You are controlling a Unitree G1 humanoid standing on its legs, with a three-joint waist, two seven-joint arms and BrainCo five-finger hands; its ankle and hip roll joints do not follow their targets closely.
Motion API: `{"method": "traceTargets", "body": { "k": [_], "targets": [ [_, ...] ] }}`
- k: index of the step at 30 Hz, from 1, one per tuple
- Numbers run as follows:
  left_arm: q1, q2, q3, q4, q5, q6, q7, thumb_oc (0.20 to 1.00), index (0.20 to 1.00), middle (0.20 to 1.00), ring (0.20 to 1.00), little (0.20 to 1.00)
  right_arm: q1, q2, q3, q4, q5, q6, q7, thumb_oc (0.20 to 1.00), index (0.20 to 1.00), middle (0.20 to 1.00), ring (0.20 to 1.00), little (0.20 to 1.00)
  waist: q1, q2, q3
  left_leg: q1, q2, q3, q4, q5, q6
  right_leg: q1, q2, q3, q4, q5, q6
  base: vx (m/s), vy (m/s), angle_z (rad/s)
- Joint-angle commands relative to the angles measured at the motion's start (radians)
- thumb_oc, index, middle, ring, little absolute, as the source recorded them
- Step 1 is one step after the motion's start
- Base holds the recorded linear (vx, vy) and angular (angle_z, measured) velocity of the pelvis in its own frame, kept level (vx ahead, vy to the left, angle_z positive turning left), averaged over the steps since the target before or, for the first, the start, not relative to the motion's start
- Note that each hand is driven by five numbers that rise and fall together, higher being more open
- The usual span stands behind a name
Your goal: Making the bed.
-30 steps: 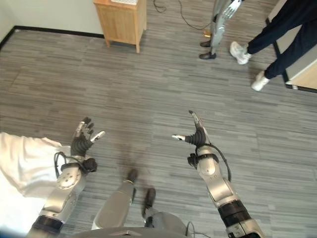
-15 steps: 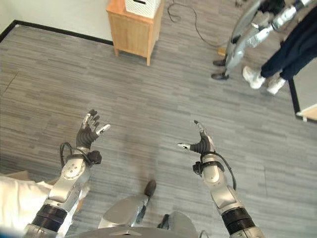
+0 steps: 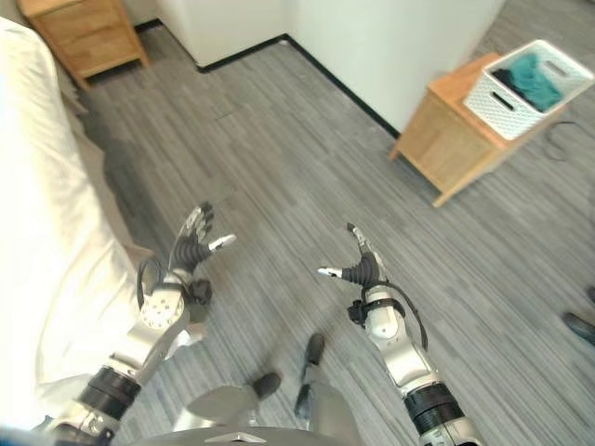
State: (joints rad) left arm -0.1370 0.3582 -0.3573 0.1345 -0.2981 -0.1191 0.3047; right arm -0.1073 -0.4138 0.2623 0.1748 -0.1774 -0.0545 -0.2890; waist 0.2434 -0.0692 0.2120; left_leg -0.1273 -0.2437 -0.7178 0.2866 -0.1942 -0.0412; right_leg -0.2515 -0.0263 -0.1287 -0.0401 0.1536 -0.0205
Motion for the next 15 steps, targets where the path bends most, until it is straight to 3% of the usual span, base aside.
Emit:
{"method": "traceTargets", "body": {
  "k": [1, 3, 8, 15],
  "targets": [
    [-0.032, -0.028, -0.046, -0.064, -0.015, -0.042, -0.033, 1.000, 1.000, 1.000, 1.000, 1.000, 0.046, -0.078, -0.084, -0.073, 0.022, -0.037, -0.026, 1.000, 1.000, 1.000, 1.000, 1.000, -0.057, 0.043, 0.008, -0.030, 0.255, 0.366, -0.230, 0.158, -0.023, 0.184, -0.038, -0.092, -0.039, -0.149, 0.118, 0.04, 0.004, 1.66],
    [-0.015, -0.026, -0.024, -0.055, -0.021, -0.038, -0.034, 1.000, 1.000, 1.000, 1.000, 1.000, 0.062, -0.075, -0.099, -0.069, 0.024, -0.030, -0.018, 1.000, 1.000, 1.000, 1.000, 1.000, -0.071, 0.039, -0.015, -0.010, 0.266, 0.410, -0.291, 0.166, -0.009, 0.190, -0.045, -0.102, -0.047, -0.140, 0.130, 0.05, -0.032, 0.99],
    [0.006, -0.022, -0.039, -0.039, -0.014, -0.023, -0.056, 1.000, 1.000, 1.000, 1.000, 1.000, 0.115, -0.059, -0.120, -0.059, 0.044, -0.022, 0.009, 1.000, 1.000, 1.000, 1.000, 1.000, -0.099, 0.047, -0.051, 0.052, 0.298, 0.459, -0.374, 0.198, -0.008, 0.225, -0.045, -0.121, -0.047, -0.160, 0.132, 0.10, -0.008, -0.19],
    [0.007, -0.043, -0.055, -0.003, -0.035, -0.014, -0.055, 1.000, 1.000, 1.000, 1.000, 1.000, 0.145, -0.054, -0.110, -0.040, 0.036, -0.013, 0.023, 1.000, 1.000, 1.000, 1.000, 1.000, -0.099, 0.054, -0.059, 0.068, 0.290, 0.445, -0.374, 0.214, -0.021, 0.263, -0.040, -0.139, -0.044, -0.187, 0.125, 0.06, 0.004, 0.01]
  ]
}}
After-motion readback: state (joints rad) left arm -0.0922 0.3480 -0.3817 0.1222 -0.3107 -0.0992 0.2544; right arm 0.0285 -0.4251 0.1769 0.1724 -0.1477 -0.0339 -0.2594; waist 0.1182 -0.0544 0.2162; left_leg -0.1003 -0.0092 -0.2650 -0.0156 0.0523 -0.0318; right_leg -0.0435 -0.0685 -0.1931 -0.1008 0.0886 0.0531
